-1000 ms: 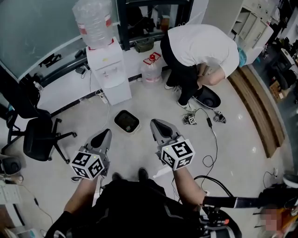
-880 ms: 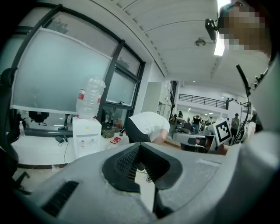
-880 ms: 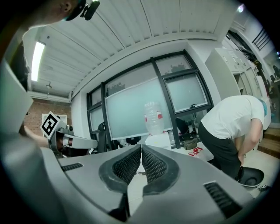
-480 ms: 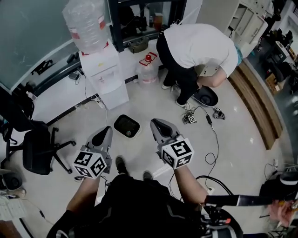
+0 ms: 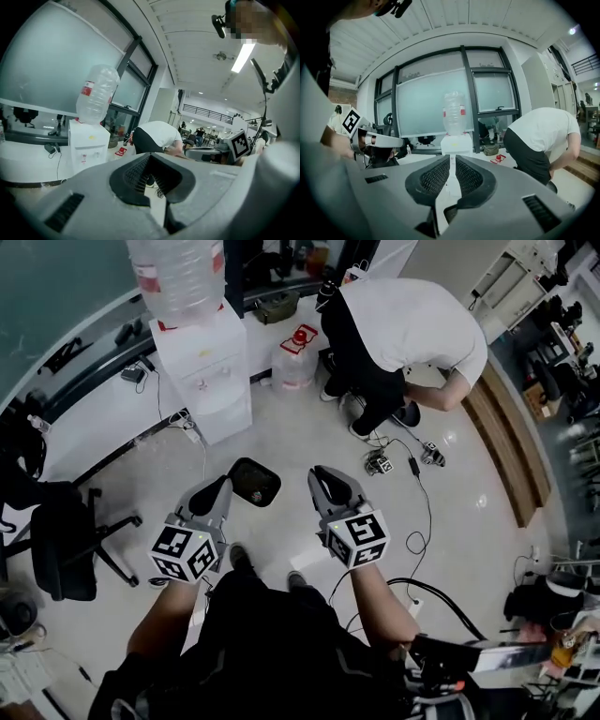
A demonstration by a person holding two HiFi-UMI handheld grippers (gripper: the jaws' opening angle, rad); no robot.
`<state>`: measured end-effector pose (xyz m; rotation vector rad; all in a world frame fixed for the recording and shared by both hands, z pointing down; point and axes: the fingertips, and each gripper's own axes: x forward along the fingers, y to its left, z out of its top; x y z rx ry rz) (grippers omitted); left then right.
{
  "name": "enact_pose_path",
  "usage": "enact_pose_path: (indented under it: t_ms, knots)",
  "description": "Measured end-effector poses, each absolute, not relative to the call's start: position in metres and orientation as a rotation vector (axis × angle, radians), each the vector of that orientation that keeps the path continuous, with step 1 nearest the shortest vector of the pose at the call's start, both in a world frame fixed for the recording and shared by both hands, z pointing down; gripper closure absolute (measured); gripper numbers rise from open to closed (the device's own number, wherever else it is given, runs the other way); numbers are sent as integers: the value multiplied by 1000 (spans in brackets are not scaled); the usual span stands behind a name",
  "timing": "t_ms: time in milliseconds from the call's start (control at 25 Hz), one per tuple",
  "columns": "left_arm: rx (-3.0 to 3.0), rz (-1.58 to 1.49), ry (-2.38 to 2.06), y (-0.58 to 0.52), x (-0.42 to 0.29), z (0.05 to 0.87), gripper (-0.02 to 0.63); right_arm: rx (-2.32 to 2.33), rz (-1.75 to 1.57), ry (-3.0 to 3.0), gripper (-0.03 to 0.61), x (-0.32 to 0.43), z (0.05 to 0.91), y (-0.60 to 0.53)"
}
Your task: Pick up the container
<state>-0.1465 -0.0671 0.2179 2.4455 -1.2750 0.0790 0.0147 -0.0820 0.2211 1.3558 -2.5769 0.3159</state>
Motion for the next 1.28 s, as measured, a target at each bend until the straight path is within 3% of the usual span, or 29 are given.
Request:
enact_pose_path:
  t_ms: [480, 720, 1200, 1280]
  knots:
    - [2440, 169, -1163, -121, -166, 288, 604, 1406, 450, -2463, 569, 2, 307, -119]
    - [2474, 368, -1152, -128, -132, 352, 604, 1363, 557, -2382, 568, 36, 396, -135]
    - [2278, 395, -1195, -162, -91, 526, 604, 1448, 993, -2229, 563, 93, 616, -151]
    - [2263, 405, -1184, -165, -84, 555, 604, 1429, 1031, -2211, 516, 96, 647, -150]
